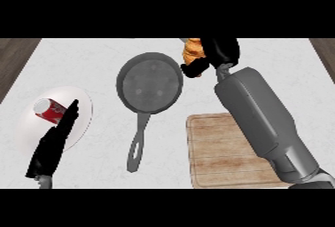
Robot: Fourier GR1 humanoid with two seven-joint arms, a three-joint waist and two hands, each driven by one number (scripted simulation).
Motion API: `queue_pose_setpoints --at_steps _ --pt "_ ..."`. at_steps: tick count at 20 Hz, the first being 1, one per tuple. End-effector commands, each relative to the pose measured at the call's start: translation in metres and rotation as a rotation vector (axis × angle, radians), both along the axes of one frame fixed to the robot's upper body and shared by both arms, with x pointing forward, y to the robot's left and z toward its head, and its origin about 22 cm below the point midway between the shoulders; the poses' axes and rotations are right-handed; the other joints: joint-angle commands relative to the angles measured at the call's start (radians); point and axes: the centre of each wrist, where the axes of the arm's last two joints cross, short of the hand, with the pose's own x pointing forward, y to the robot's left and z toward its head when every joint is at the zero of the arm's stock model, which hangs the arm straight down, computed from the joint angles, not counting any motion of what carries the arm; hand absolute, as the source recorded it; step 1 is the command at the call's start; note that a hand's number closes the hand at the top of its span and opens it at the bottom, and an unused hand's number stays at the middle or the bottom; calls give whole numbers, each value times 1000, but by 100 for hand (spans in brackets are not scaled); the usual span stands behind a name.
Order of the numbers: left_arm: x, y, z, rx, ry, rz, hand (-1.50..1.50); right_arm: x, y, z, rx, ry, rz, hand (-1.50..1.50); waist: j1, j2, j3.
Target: Pick the croissant from the cutting board and place it in the pan
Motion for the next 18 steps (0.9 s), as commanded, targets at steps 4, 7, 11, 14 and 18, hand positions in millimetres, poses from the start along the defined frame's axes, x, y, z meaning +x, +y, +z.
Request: queue_pose_setpoints --at_steps 4,7,11,14,18 --pt "2 -8 -2 -3 -14 -23 0 21 49 -11 101 82 26 150 31 13 0" --pt "4 -2 7 -2 -15 -48 0 23 49 -25 155 119 44 150 50 16 0" --pt "19 -11 21 -3 -25 -66 0 30 52 -28 100 177 31 150 70 24 0" --pt "17 -31 8 -8 -17 -116 0 27 49 -48 34 213 0 150 119 37 -2" --pt "20 -28 13 -3 -43 -125 0 27 43 -63 -85 308 56 150 135 44 -2"
